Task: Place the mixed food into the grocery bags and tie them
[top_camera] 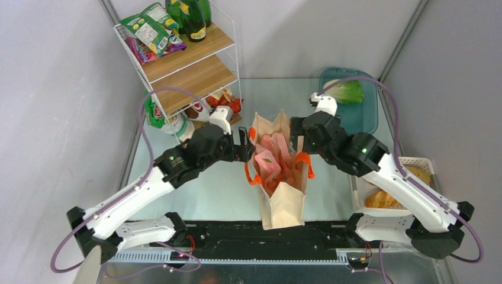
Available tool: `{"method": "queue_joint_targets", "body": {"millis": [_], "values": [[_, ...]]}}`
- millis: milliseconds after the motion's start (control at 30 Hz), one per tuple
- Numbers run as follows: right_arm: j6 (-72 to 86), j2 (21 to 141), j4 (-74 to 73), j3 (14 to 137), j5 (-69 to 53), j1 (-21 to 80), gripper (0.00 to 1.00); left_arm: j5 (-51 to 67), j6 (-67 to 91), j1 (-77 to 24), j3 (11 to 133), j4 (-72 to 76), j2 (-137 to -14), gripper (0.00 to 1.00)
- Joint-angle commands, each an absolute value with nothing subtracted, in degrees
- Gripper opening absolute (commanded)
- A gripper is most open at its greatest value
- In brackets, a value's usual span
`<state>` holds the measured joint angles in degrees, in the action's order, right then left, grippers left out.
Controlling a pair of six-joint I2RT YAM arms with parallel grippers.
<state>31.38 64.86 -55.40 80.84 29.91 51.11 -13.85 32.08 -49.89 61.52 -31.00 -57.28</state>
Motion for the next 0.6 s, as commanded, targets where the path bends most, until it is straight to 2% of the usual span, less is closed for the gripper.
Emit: {"method": "queue_joint_targets", "body": {"millis": [0, 67, 133, 300, 333, 400, 467, 567], "values": [[27.46, 66.34, -56.63, 84.17, 29.77, 54.79, 0.99, -12.83, 33.71, -48.55, 61.78, -30.44, -61.18, 0.97], [26.42, 66.40, -53.90, 84.26, 24.99, 55.99, 0.99, -12.24, 33.67, -48.26, 61.69, -29.43, -62.62, 0.87], [26.12, 67.01, -52.11, 84.62, 21.86, 57.16, 0.96, -11.80, 33.87, -47.84, 61.08, -28.25, -63.17, 0.67], [25.66, 72.38, -50.64, 86.39, 18.28, 60.21, 0.94, -11.30, 34.38, -47.47, 58.71, -25.24, -61.52, 0.32], [25.55, 74.10, -50.36, 86.44, 17.51, 60.67, 0.94, -11.01, 34.33, -47.51, 58.14, -24.52, -61.21, 0.20], [25.87, 76.50, -49.82, 86.32, 16.27, 60.91, 0.94, -10.31, 34.11, -47.51, 57.48, -23.85, -60.35, 0.05], [26.74, 78.37, -48.58, 85.51, 15.17, 60.83, 0.95, -9.74, 33.90, -47.49, 57.00, -23.55, -59.67, 0.01], [28.80, 79.85, -45.78, 82.83, 12.33, 60.43, 0.99, -9.38, 33.91, -47.46, 55.89, -22.98, -58.52, 0.00]]}}
